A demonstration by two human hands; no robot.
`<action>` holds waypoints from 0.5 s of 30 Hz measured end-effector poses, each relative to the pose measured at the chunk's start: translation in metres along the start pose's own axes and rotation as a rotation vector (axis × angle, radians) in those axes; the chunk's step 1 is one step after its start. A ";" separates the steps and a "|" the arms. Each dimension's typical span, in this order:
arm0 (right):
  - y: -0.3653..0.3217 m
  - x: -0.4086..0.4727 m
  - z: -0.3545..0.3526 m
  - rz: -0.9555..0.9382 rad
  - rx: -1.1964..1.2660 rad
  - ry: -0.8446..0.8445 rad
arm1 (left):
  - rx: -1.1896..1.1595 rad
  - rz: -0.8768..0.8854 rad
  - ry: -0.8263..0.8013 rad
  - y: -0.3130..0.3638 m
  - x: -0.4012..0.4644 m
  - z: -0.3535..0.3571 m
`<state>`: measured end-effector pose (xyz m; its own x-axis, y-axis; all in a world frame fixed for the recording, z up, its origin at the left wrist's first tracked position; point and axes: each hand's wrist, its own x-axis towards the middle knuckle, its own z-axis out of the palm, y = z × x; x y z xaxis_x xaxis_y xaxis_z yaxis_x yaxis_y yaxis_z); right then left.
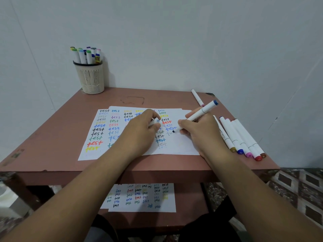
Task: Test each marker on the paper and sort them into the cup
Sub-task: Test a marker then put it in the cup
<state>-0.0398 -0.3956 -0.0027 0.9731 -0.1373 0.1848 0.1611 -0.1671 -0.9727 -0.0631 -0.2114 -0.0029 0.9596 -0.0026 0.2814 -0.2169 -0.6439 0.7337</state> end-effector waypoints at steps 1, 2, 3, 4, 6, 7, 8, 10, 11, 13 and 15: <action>-0.001 0.000 0.000 -0.001 0.001 -0.007 | -0.002 0.000 0.001 0.000 0.000 0.000; -0.001 -0.001 0.001 -0.001 -0.001 -0.020 | -0.003 -0.001 0.002 0.000 0.000 0.000; -0.002 -0.002 0.000 -0.002 -0.005 -0.033 | -0.003 -0.001 0.003 0.000 0.000 0.000; -0.002 -0.002 0.000 -0.001 -0.009 -0.041 | -0.003 -0.001 0.002 0.000 0.000 0.000; -0.001 -0.002 -0.002 0.003 -0.020 -0.035 | -0.003 -0.001 -0.002 0.000 0.000 0.000; 0.001 -0.001 -0.002 0.003 -0.025 -0.025 | -0.007 -0.001 -0.004 0.000 0.000 0.000; 0.002 0.000 -0.003 0.001 -0.028 -0.011 | -0.012 -0.002 -0.004 0.000 0.000 0.000; 0.002 0.001 -0.003 -0.008 -0.011 0.017 | -0.020 -0.004 -0.003 0.000 0.000 0.000; 0.001 0.001 -0.003 -0.011 0.018 0.032 | -0.020 -0.004 -0.002 -0.001 0.000 0.000; 0.001 0.002 -0.004 -0.005 0.080 0.068 | -0.018 -0.004 -0.002 -0.001 0.000 0.000; 0.002 0.002 -0.006 -0.005 0.081 0.084 | -0.022 -0.007 -0.004 -0.002 0.000 0.000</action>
<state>-0.0382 -0.4026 -0.0030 0.9556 -0.2182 0.1979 0.1825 -0.0888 -0.9792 -0.0625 -0.2102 -0.0040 0.9619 -0.0013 0.2735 -0.2138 -0.6268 0.7492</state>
